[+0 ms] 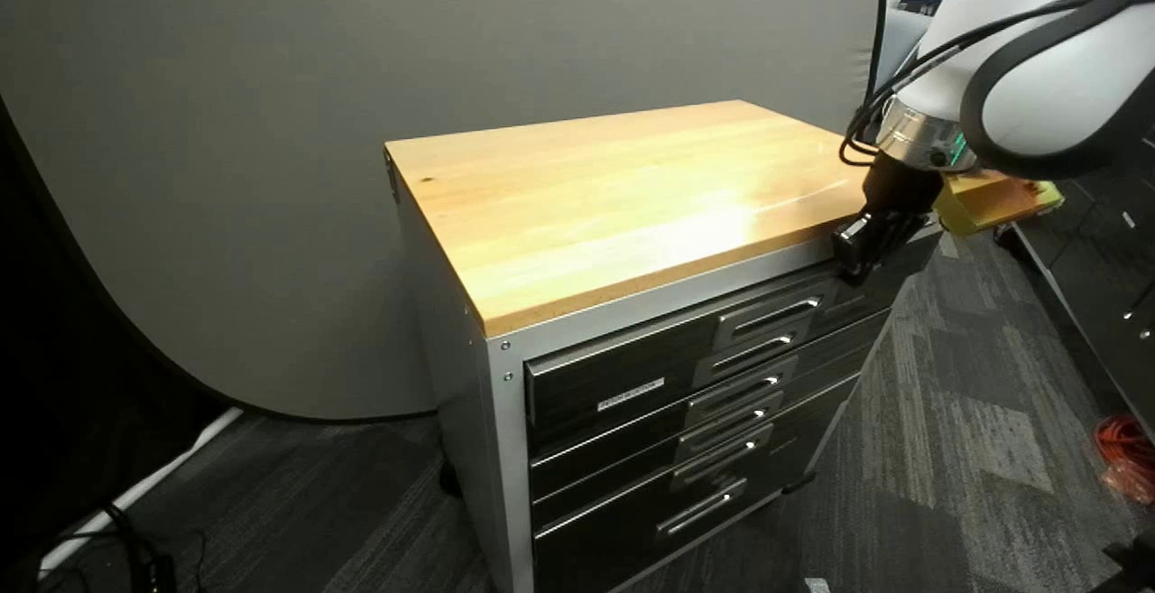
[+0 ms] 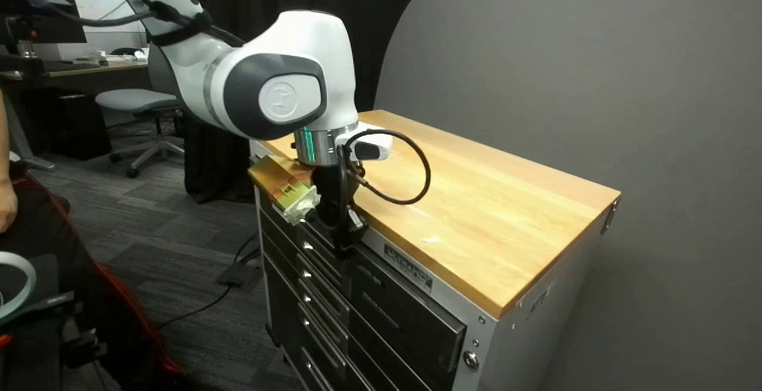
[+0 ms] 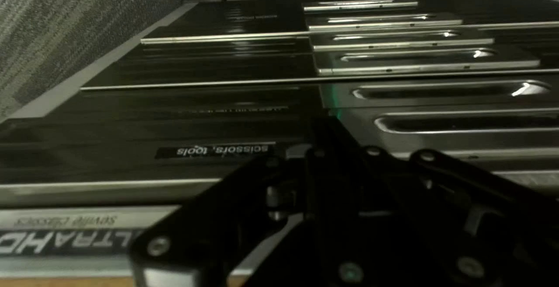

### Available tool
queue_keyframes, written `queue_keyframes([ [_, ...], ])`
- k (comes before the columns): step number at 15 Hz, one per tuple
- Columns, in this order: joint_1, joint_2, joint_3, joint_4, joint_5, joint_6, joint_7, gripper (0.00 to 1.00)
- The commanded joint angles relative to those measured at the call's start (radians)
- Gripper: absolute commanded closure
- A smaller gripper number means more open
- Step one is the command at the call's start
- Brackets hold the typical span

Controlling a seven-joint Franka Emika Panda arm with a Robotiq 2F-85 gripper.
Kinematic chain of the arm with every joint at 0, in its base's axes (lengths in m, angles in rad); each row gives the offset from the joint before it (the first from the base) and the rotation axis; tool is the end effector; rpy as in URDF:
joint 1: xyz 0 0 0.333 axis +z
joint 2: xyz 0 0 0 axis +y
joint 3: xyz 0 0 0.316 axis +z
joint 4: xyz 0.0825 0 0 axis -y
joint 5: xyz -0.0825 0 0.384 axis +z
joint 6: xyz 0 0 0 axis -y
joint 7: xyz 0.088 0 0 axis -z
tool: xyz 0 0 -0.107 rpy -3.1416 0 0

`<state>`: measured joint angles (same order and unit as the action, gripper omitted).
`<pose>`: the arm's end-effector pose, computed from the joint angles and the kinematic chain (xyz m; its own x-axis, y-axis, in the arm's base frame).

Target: Get the screwdriver from the top of the cabinet, place it inside the open drawer of the cabinet and close it.

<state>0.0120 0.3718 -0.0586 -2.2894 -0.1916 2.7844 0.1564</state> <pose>0.5419 -0.0174 0.1994 0.9917 -0.0162 0.1273 -0.0279 -0.9955 0.0902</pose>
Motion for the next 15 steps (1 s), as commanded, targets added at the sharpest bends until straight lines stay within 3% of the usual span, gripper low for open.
queue_keyframes([
  [1,0.028,-0.151,-0.026,-0.024,-0.004,-0.056,-0.012,0.92],
  [4,0.043,-0.294,-0.046,-0.07,-0.07,-0.118,0.005,0.91],
  [7,0.034,-0.416,0.013,-0.032,-0.071,-0.315,-0.066,0.91],
  [8,0.037,-0.442,0.039,-0.012,-0.028,-0.389,-0.13,0.71],
  [10,0.054,-0.48,0.077,0.033,0.04,-0.537,-0.243,0.61],
  [12,0.074,-0.498,0.107,0.074,0.066,-0.654,-0.301,0.45],
  [15,0.099,-0.504,0.137,0.113,0.087,-0.75,-0.349,0.23],
])
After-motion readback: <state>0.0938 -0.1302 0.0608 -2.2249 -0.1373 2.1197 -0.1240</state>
